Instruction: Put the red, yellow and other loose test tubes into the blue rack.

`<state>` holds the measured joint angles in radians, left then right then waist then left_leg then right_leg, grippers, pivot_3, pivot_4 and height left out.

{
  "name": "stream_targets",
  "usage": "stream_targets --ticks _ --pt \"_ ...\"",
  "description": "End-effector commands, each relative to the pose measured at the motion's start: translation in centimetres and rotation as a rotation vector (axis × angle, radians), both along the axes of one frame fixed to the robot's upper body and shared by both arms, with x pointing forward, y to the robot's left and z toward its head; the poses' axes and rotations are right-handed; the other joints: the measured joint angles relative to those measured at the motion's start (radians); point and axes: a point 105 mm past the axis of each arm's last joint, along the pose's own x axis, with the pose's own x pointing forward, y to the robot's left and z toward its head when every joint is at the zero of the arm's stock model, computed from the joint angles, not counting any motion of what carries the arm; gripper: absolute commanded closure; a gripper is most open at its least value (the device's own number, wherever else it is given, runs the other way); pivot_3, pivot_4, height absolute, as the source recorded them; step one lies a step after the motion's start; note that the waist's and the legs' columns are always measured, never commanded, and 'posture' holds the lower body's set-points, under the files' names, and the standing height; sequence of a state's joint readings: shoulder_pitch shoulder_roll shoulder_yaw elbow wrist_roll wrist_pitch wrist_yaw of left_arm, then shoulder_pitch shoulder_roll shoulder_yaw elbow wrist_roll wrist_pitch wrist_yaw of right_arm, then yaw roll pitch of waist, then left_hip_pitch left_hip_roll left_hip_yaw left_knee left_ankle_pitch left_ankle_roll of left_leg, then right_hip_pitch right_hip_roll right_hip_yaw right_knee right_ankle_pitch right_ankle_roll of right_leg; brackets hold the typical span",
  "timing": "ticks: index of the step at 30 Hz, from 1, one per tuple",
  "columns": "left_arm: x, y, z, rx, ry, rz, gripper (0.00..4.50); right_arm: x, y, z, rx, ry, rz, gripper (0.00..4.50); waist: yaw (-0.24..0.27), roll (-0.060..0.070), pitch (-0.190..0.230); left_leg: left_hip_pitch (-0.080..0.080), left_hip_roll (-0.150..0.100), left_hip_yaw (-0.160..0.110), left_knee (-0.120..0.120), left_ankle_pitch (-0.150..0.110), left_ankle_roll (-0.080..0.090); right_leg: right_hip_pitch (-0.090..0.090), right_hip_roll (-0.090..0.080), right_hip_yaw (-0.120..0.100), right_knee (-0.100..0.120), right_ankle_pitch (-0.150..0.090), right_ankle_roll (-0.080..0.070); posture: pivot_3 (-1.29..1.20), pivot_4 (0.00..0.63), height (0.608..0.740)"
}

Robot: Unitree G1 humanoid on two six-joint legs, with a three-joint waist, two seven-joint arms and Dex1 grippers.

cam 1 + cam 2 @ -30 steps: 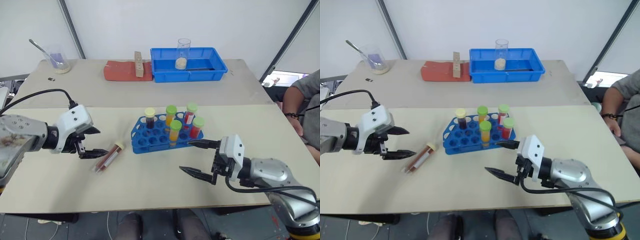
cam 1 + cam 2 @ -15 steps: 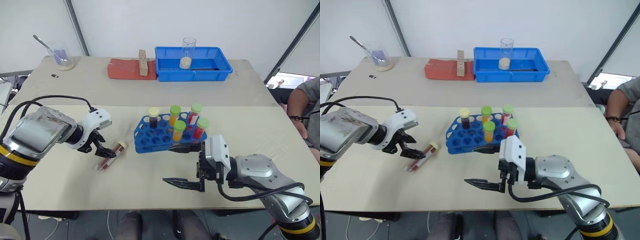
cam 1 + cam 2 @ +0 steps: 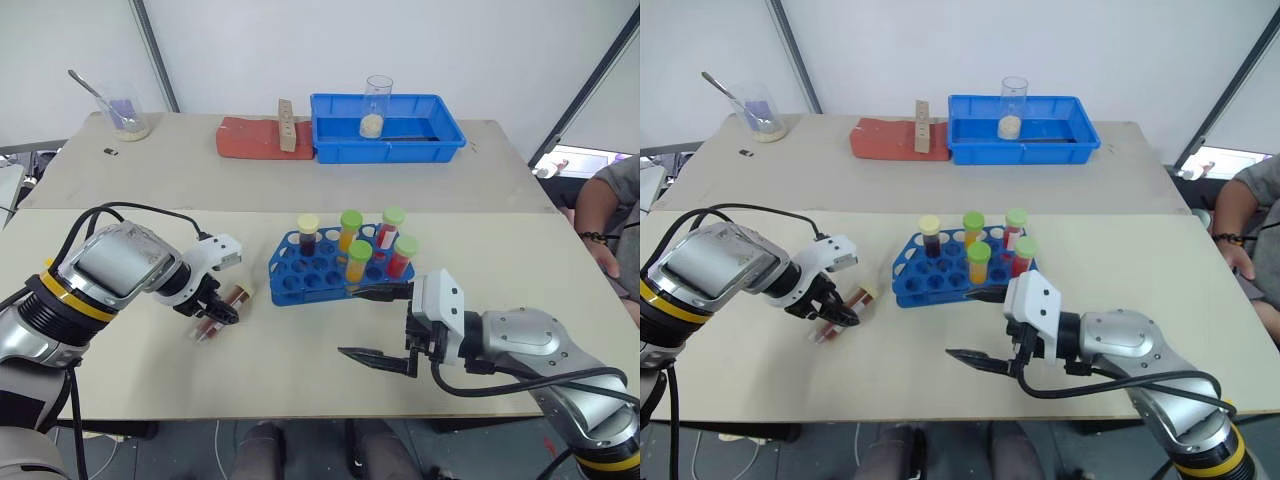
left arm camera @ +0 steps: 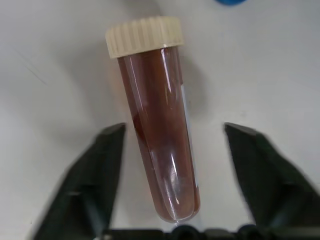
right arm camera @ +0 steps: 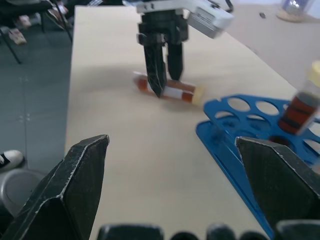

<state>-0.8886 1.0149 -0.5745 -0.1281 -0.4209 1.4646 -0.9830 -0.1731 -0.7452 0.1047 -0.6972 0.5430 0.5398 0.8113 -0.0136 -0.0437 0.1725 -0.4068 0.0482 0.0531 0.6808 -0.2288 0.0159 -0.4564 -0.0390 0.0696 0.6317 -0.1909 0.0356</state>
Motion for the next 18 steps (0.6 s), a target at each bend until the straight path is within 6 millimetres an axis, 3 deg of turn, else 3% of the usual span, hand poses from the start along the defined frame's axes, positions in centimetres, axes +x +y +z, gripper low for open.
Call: stream_targets --ticks 1,2,3,11,18 --pt "0.4 0.2 0.0 0.013 -0.018 0.009 3.10 0.2 -0.7 0.8 -0.046 -0.046 -0.027 0.00 0.000 0.000 0.000 0.000 0.000 0.000 0.000 0.000 0.000 0.000 0.000 0.000 0.000 0.000 0.000 0.00 0.150 0.729" --pt "0.4 0.1 0.0 0.012 -0.017 0.009 3.55 0.2 -0.8 0.9 -0.053 -0.043 -0.033 0.00 0.000 0.000 0.000 0.000 0.000 0.000 0.000 0.000 0.000 0.000 0.000 0.000 0.000 0.000 0.000 0.00 0.150 0.729" --pt "0.4 0.1 -0.1 0.010 -0.018 0.012 3.67 0.3 -0.9 0.8 -0.063 -0.041 -0.040 0.00 0.000 0.000 0.000 0.000 0.000 0.000 0.000 0.000 0.000 0.000 0.000 0.000 0.000 0.000 0.000 0.00 0.150 0.729" --pt "0.9 0.2 0.1 -0.016 -0.052 0.042 3.67 0.5 -1.3 1.0 -0.086 -0.043 -0.045 0.00 0.002 0.000 0.000 0.001 -0.001 -0.001 0.001 0.000 0.000 0.001 0.000 0.001 0.000 0.000 -0.001 0.00 0.150 0.729" --pt "0.8 -0.9 4.9 -0.243 -0.168 -0.107 3.67 0.1 -2.4 1.4 -0.101 -0.022 -0.057 0.00 0.002 -0.001 0.000 -0.001 0.000 -0.001 0.001 0.000 0.000 0.000 0.000 0.000 0.000 0.000 -0.001 0.00 0.150 0.729"
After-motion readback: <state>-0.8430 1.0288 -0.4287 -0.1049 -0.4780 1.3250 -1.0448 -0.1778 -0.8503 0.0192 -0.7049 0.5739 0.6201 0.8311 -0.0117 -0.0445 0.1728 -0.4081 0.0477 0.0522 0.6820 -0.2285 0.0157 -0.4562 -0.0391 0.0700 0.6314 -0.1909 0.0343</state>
